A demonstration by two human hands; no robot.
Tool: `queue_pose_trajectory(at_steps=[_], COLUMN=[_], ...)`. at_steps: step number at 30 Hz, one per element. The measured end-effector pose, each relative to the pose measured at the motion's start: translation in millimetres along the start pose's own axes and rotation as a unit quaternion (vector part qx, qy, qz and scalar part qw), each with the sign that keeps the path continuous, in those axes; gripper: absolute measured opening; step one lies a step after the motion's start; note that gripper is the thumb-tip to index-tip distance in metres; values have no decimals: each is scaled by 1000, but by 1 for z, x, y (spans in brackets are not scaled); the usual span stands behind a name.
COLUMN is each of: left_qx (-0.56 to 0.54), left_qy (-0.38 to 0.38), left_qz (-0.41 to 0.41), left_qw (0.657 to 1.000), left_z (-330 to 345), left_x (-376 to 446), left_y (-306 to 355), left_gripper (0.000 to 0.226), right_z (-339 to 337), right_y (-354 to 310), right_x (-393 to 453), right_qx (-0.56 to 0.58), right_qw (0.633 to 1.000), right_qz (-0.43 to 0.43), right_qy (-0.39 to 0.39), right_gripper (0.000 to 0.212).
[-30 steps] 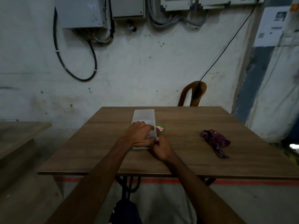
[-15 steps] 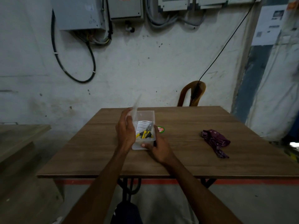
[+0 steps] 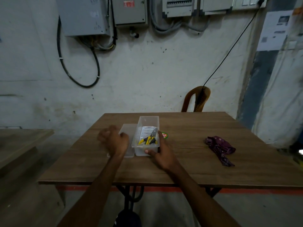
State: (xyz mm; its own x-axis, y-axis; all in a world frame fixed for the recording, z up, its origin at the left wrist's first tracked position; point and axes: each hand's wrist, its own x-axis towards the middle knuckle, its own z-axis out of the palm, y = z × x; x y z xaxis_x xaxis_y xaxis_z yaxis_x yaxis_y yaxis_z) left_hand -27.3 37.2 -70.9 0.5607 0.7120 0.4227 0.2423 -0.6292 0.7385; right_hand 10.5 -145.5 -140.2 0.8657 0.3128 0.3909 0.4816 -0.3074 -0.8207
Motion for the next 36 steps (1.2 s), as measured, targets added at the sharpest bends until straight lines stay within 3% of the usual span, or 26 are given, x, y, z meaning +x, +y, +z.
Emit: queue_pose_trajectory(at_steps=[2,4,6,8,11,14,21,25,27,30,32,33,36], left_qx=[-11,78,250,367,419,422,303,131,18,-185,-311,-360,-464], left_qy=[-91,-229,-342,-381,-375,-386,-308,-258,-228,-231,-249,-257,-274], left_qz=[188,309,328,325,340,311,246,181,159,122,103,92,54], left_qw=[978,920,844,784,754,759,867,940,960,947,911,892,841], left_z=[10,17,25,35,48,55,47,40,37,35,33,33,33], left_x=[2,3,3,3,5,6,33,60,64,59,49,43,27], left_y=[14,39,65,80,84,89,88,84,81,81,85,88,97], left_gripper=[22,19,39,50,47,45,41,19,20,24,18,15,6], right_z=[0,-1,-3,-3,-3,-4,11,20,27,30,17,9,-18], right_y=[1,-1,-2,-3,0,5,8,3,-2,-19,-26,-29,-28], right_x=[0,-1,-1,-2,-1,1,6,10,15,18,22,27,48], right_qx=[-5,-11,-15,-6,-10,-10,-10,7,3,9,1,16,219], right_qw=[1000,1000,999,999,999,999,999,999,999,995,990,994,971], right_qz=[-8,-18,-32,-38,-33,-47,-48,-51,-43,-82,-111,-77,69], right_qy=[0,-1,3,-2,7,6,1,-10,-20,-60,-86,-82,70], right_gripper=[102,99,97,95,92,83,101,101,102,89,70,60,26])
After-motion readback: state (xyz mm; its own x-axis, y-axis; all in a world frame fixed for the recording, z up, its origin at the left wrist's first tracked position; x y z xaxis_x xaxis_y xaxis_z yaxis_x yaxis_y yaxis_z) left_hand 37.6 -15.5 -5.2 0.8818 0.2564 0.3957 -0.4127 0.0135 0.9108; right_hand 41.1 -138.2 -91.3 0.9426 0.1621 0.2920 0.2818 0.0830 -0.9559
